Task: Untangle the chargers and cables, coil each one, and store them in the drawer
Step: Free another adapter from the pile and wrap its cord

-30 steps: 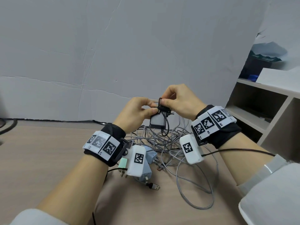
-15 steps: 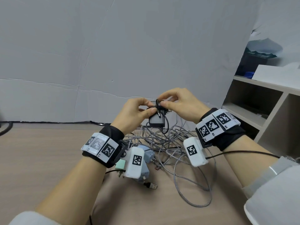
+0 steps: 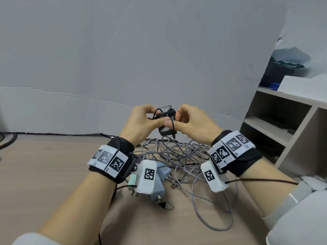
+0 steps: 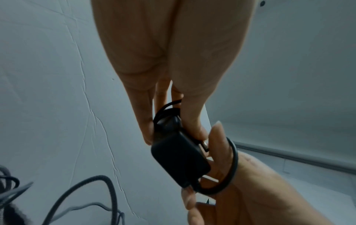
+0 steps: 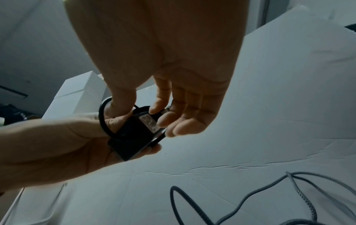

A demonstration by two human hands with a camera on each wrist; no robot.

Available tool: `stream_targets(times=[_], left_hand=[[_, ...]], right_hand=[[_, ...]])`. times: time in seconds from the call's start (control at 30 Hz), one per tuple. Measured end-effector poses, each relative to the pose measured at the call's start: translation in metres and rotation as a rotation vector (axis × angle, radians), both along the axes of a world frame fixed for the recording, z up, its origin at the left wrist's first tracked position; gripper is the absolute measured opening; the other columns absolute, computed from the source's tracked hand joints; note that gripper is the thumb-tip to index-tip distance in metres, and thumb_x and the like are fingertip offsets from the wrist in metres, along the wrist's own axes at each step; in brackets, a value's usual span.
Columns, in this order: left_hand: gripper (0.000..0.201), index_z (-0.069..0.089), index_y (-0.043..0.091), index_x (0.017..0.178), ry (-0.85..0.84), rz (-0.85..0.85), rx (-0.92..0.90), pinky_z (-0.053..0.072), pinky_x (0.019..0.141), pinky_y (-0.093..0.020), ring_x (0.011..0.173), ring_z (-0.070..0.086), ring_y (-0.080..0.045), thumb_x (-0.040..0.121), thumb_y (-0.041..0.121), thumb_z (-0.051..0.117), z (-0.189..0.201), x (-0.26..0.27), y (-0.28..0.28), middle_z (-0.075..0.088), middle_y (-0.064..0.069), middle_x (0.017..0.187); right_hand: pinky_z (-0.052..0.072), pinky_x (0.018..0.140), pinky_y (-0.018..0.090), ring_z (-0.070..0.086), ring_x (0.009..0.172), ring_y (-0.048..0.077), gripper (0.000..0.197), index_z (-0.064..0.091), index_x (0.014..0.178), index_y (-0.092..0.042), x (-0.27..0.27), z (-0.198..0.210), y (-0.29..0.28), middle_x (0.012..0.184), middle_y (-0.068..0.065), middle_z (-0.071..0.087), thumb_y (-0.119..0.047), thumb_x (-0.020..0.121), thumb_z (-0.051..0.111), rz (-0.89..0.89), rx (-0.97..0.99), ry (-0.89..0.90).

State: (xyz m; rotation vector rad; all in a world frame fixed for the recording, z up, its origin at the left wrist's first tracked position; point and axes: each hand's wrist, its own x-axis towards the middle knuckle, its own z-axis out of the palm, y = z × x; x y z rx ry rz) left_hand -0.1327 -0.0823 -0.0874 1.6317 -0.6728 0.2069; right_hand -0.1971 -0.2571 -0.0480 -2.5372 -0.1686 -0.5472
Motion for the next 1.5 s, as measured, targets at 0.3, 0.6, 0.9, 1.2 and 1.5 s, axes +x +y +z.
stream_targets(times=[0.3, 0.6, 0.9, 1.2, 1.5], left_hand=[[0.02, 0.068, 0.016, 0.09, 0.023, -0.079, 0.142, 0.055, 0.088, -0.041, 0.085, 0.074, -0.027, 0.082, 0.027, 0.083, -0.001, 0.005, 0.008, 0.078, -0.004, 0.093], [0.012, 0.067, 0.018, 0.087, 0.045, 0.062, 0.127, 0.039, 0.062, -0.029, 0.065, 0.059, -0.027, 0.086, 0.016, 0.079, -0.007, 0.02, 0.015, 0.075, -0.02, 0.087], [0.048, 0.054, 0.016, 0.122, 0.078, -0.192, 0.136, 0.063, 0.075, -0.039, 0.081, 0.075, -0.032, 0.082, 0.009, 0.081, -0.004, -0.004, 0.001, 0.063, -0.011, 0.106], [0.034, 0.059, 0.013, 0.133, 0.203, -0.383, 0.087, 0.062, 0.072, -0.034, 0.085, 0.071, -0.027, 0.1, 0.024, 0.058, -0.001, -0.011, -0.004, 0.071, -0.018, 0.111], [0.045, 0.061, 0.026, 0.135, 0.035, -0.43, 0.274, 0.057, 0.073, -0.027, 0.079, 0.068, -0.014, 0.091, 0.019, 0.07, -0.007, -0.011, -0.01, 0.067, -0.004, 0.109]], right_hand=[[0.054, 0.072, 0.046, 0.061, 0.074, 0.025, 0.028, 0.056, 0.085, -0.023, 0.001, -0.003, 0.0, 0.077, 0.002, 0.064, -0.046, 0.1, 0.054, -0.024, -0.332, 0.019], [0.058, 0.069, 0.039, 0.069, 0.063, 0.016, 0.037, 0.064, 0.08, -0.009, -0.012, 0.005, -0.009, 0.071, 0.003, 0.071, -0.034, 0.103, 0.052, 0.022, -0.211, 0.078], [0.057, 0.06, 0.032, 0.074, 0.08, 0.021, 0.016, 0.058, 0.091, -0.021, 0.002, 0.002, -0.008, 0.098, 0.013, 0.074, -0.013, 0.104, 0.051, -0.116, 0.47, -0.106], [0.058, 0.067, 0.039, 0.07, 0.076, 0.015, 0.019, 0.055, 0.089, -0.031, -0.007, 0.0, -0.01, 0.085, -0.003, 0.074, -0.02, 0.104, 0.05, -0.11, 0.276, -0.22], [0.048, 0.058, 0.029, 0.062, 0.061, 0.016, 0.01, 0.054, 0.099, -0.023, -0.023, -0.006, -0.018, 0.086, -0.002, 0.067, -0.025, 0.105, 0.047, -0.142, 0.271, -0.07]])
